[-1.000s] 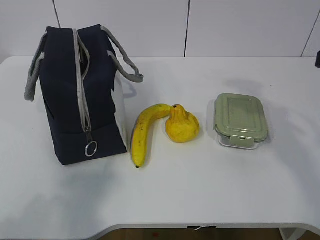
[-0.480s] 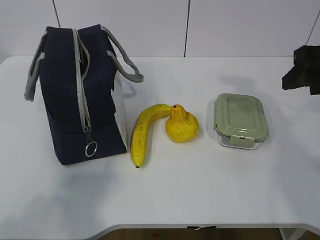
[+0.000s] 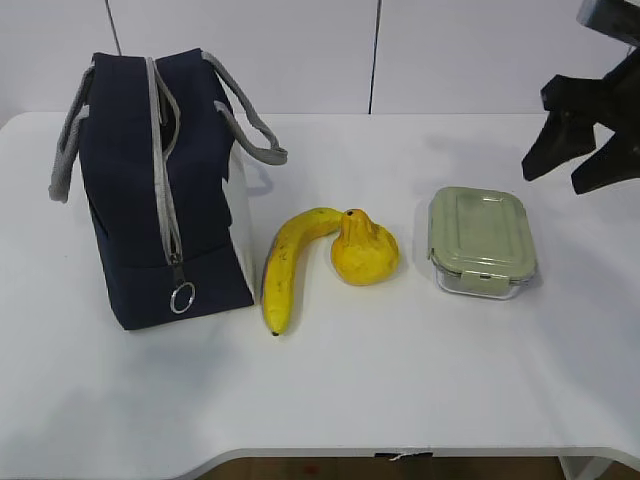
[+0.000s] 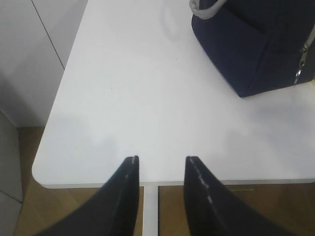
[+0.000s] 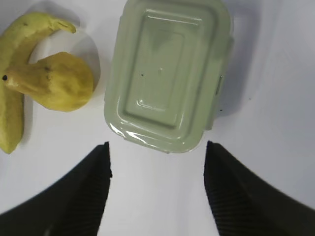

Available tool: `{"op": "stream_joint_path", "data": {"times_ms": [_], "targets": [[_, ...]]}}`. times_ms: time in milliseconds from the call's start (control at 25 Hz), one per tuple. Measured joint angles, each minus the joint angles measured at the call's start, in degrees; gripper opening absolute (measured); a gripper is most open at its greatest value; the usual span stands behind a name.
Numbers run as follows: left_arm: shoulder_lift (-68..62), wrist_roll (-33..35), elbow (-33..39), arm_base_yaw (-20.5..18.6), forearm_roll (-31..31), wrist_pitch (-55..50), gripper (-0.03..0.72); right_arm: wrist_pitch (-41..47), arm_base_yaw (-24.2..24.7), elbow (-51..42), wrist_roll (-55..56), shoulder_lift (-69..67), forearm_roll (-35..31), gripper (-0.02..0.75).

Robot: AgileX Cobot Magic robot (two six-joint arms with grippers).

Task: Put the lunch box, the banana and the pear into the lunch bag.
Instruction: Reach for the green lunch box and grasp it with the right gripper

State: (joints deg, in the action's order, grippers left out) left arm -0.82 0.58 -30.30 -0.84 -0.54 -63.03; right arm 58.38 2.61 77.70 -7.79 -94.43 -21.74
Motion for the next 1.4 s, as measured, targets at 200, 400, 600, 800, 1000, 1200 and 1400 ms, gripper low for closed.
{"op": "stream_joint_path", "data": {"times_ms": [200, 400, 600, 800, 1000, 1200, 1400], "targets": [[0.0, 0.0, 0.0, 0.0, 0.0, 0.0, 0.246, 4.5, 7.3, 0.7, -9.7, -2.1, -11.0, 0.494], [0.0, 0.0, 0.0, 0.0, 0.0, 0.0, 0.246, 8.6, 12.9, 0.8, -19.3, -3.8, -19.2, 0.495], [0.0, 0.0, 0.0, 0.0, 0.0, 0.0, 0.245, 9.7, 14.6, 0.8, -24.1, -6.7, -22.6, 0.524], [0.0, 0.0, 0.0, 0.0, 0.0, 0.0, 0.246, 9.8, 14.6, 0.8, -27.5, -10.7, -24.7, 0.527], [0.0, 0.0, 0.0, 0.0, 0.0, 0.0, 0.245, 8.7, 14.6, 0.8, -29.2, -14.9, -25.1, 0.529], [0.0, 0.0, 0.0, 0.0, -0.1, 0.0, 0.245, 7.4, 14.9, 0.8, -31.7, -18.5, -27.1, 0.531], [0.0, 0.0, 0.0, 0.0, -0.1, 0.0, 0.245, 6.0, 16.0, 0.8, -33.7, -20.5, -29.1, 0.531]]}}
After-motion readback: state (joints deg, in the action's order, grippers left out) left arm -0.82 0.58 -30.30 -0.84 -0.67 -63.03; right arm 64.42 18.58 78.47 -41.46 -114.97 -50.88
